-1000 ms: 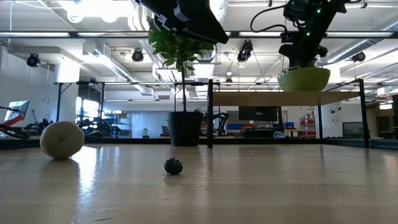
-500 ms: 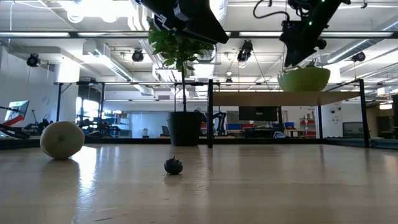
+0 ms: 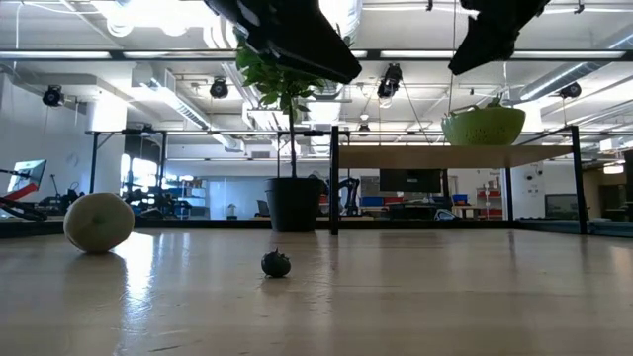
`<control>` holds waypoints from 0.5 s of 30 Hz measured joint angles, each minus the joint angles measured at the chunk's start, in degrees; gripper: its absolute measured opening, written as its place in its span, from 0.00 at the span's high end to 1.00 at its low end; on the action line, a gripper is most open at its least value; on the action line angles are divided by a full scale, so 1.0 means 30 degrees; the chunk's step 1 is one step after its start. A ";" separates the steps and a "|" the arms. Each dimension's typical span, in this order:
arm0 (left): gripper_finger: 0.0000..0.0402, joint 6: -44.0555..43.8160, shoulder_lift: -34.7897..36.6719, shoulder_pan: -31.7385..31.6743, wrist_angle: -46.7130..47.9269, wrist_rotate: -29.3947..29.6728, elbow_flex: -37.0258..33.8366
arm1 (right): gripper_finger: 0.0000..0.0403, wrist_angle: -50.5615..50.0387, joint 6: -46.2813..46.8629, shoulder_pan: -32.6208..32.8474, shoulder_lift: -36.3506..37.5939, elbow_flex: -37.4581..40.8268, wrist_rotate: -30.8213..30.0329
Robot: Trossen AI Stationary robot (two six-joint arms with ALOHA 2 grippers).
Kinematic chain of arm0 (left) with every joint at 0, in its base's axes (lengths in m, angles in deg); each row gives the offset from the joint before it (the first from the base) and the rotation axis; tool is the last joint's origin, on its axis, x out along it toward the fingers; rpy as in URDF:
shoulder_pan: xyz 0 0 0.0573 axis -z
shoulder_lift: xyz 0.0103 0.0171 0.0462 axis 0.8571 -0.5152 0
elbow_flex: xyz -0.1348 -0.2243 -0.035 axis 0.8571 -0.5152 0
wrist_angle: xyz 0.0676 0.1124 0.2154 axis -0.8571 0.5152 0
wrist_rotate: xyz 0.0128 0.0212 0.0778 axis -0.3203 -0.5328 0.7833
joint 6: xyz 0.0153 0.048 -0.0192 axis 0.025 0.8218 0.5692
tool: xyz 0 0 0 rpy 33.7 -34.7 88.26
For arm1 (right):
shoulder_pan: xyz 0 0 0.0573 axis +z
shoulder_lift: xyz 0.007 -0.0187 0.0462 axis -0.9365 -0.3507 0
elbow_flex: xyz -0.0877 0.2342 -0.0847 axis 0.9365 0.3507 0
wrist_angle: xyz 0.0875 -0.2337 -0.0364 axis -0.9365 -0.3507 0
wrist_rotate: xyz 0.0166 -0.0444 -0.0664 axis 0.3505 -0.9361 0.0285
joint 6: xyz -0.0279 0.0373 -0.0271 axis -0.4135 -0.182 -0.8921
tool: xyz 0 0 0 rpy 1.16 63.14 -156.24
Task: Pick & Place Fruit
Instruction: Put the blueberry into the green strainer bowl on the shelf
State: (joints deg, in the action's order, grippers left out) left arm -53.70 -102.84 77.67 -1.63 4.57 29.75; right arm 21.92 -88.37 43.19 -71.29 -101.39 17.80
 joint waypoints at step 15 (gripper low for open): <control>0.47 -0.4993 -0.0088 0.1861 0.4668 -0.2768 -0.0248 | 0.67 0.6944 0.1435 0.9037 0.1155 0.5980 -0.2999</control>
State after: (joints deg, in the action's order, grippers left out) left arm -68.68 -103.10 83.26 12.37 -3.73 29.00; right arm 42.75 -84.07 70.30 -67.83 -83.45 8.80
